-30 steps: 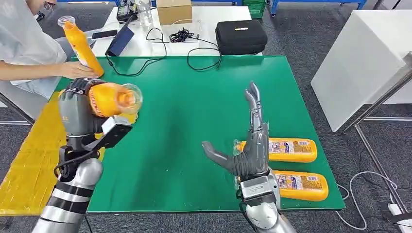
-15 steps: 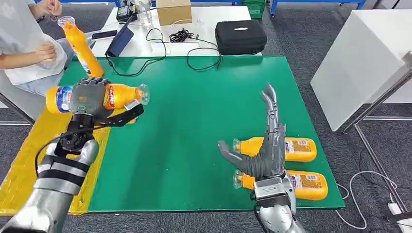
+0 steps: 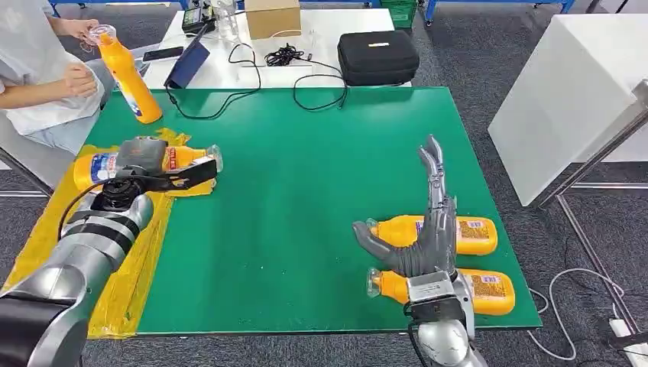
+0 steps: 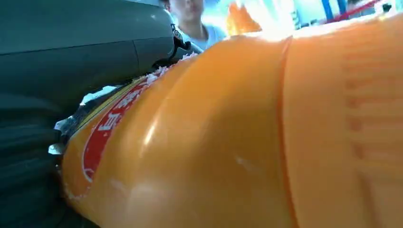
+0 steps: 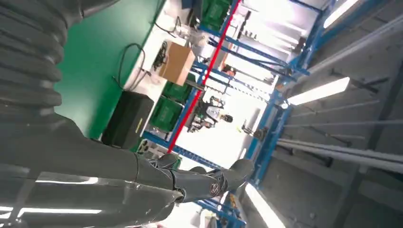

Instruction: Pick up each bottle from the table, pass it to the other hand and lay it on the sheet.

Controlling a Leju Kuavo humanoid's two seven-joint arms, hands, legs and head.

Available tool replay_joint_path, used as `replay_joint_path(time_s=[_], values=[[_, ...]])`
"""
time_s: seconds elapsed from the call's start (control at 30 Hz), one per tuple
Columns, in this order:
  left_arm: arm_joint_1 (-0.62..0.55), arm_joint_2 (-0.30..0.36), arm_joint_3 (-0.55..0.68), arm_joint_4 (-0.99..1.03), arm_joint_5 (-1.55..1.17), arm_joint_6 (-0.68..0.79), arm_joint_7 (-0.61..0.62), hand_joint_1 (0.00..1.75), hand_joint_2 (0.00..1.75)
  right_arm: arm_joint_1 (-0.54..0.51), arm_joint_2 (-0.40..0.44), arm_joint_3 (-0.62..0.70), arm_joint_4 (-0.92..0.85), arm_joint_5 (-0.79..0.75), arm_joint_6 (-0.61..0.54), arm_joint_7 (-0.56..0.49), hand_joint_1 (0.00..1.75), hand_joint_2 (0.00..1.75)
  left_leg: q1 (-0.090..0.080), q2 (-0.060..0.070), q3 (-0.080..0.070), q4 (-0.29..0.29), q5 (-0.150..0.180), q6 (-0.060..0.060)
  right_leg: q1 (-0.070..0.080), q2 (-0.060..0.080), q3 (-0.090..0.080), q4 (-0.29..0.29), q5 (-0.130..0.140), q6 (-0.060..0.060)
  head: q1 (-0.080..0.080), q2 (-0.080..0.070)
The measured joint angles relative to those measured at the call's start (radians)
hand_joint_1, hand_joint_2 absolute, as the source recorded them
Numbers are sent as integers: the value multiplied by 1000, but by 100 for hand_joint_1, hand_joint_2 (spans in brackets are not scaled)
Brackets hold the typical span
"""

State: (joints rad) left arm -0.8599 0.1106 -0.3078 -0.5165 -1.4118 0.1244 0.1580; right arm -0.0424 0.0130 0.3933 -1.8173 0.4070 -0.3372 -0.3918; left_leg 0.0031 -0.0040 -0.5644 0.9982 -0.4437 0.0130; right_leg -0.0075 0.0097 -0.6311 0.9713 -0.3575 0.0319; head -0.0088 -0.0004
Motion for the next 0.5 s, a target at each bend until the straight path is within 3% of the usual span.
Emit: replay_joint_path(time_s=[0.3, 0.33, 0.37, 0.5], values=[[1, -12, 5, 86, 43, -31, -2, 175, 175, -1, 2, 0, 26, 6, 13, 15, 0, 175, 0, 0, 0, 0, 0, 0, -1, 0, 0, 0, 0, 0, 0, 0], [4, -13, 9, 92, 50, -31, -7, 38, 175, -1, 2, 0, 29, 6, 15, 17, 0, 175, 0, 0, 0, 0, 0, 0, -1, 0, 0, 0, 0, 0, 0, 0], [7, -14, 12, 95, 55, -31, -10, 0, 175, -1, 2, 0, 32, 6, 18, 18, 0, 175, 0, 0, 0, 0, 0, 0, 0, 0, 0, 0, 0, 0, 0, 0], [17, -19, 19, 108, 68, -28, -19, 0, 175, -6, 2, 0, 42, 9, 24, 22, 0, 175, 0, 0, 0, 0, 0, 0, 0, 0, 0, 0, 0, 0, 0, 0]])
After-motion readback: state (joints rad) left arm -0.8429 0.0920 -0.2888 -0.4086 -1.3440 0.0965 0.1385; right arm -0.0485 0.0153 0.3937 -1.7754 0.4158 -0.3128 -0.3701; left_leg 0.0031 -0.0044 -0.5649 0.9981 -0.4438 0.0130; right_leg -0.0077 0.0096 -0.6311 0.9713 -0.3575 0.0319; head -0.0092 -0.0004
